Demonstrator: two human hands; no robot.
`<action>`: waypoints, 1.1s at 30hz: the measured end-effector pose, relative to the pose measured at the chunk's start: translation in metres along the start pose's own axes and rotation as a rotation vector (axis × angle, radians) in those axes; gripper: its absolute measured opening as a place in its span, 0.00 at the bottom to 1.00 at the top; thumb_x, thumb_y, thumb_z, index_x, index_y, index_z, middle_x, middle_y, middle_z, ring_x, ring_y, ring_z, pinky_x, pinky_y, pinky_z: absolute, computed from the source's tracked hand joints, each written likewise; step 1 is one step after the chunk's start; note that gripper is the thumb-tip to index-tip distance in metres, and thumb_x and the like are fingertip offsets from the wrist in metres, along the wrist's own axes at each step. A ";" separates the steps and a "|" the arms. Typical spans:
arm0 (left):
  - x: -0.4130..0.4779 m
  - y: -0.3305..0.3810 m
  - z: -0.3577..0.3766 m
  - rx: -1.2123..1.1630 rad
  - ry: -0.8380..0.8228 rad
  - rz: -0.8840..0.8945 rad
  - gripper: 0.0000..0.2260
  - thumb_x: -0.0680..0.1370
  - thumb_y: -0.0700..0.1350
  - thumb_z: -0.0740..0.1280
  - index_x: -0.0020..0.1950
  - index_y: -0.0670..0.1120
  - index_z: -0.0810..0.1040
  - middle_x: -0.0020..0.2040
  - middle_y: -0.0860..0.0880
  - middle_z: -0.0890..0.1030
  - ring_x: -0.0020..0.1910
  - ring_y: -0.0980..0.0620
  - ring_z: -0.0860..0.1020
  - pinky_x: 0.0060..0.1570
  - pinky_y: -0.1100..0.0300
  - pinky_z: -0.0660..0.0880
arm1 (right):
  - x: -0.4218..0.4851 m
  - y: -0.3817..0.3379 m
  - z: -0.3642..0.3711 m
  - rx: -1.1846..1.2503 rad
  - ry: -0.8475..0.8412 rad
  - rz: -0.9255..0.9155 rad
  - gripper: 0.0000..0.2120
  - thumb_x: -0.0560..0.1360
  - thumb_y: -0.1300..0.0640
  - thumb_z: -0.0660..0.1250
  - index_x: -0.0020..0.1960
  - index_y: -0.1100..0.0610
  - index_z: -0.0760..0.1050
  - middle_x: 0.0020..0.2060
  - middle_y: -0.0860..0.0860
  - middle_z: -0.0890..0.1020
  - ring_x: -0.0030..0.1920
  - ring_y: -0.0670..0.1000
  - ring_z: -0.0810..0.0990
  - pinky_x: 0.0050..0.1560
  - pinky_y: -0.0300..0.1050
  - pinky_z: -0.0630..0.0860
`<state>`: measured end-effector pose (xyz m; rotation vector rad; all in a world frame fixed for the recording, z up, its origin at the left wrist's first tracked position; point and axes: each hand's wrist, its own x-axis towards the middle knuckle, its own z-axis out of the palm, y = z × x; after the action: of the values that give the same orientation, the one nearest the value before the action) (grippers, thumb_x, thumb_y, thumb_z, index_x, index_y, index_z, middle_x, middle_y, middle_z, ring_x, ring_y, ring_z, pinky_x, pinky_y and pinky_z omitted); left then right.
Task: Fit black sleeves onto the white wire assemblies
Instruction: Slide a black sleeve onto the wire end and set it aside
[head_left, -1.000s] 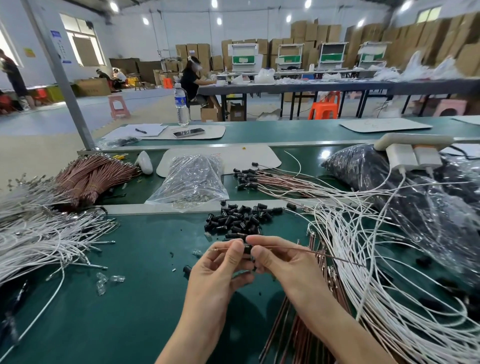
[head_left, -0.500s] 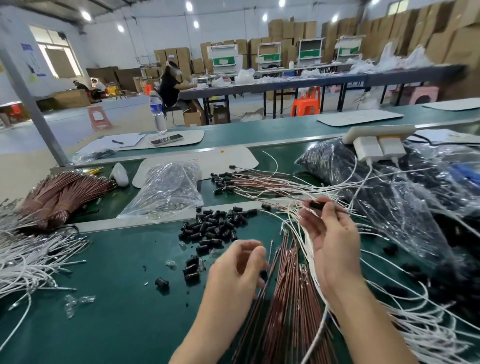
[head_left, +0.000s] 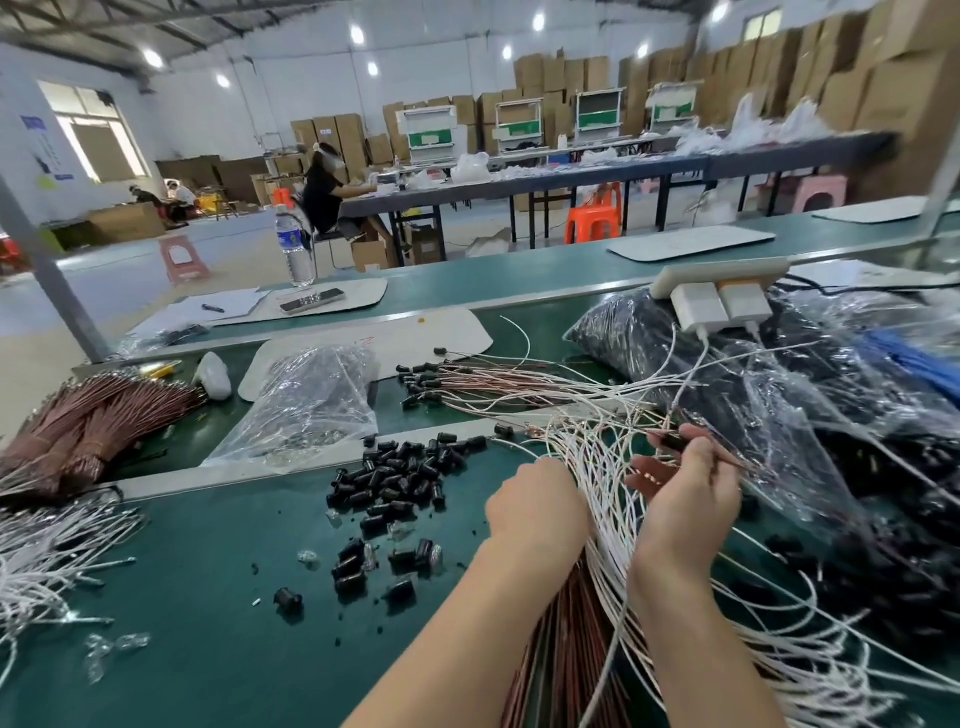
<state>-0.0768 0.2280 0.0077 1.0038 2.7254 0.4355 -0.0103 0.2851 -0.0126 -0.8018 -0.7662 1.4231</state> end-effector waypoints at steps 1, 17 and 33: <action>0.000 0.001 0.001 -0.004 0.008 -0.014 0.06 0.81 0.43 0.61 0.56 0.42 0.73 0.59 0.42 0.79 0.56 0.39 0.79 0.45 0.53 0.69 | 0.000 0.000 0.000 -0.007 -0.001 0.005 0.12 0.86 0.56 0.54 0.50 0.51 0.74 0.44 0.53 0.82 0.29 0.42 0.78 0.28 0.35 0.75; -0.024 -0.125 -0.104 -1.075 0.318 -0.269 0.10 0.82 0.47 0.64 0.46 0.41 0.76 0.37 0.47 0.78 0.26 0.55 0.75 0.26 0.64 0.74 | -0.013 0.001 0.002 -0.078 -0.172 0.046 0.12 0.86 0.50 0.56 0.52 0.53 0.75 0.39 0.47 0.83 0.31 0.42 0.79 0.31 0.36 0.77; -0.111 -0.182 -0.019 -0.030 0.492 0.255 0.13 0.77 0.52 0.67 0.61 0.53 0.79 0.52 0.61 0.75 0.50 0.63 0.74 0.54 0.64 0.69 | -0.042 0.010 0.012 -0.161 -0.722 0.315 0.18 0.81 0.45 0.59 0.50 0.59 0.76 0.37 0.52 0.84 0.37 0.50 0.83 0.37 0.43 0.82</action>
<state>-0.1079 0.0193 -0.0265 1.4017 2.9983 0.8676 -0.0260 0.2428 -0.0136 -0.5313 -1.3584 1.9888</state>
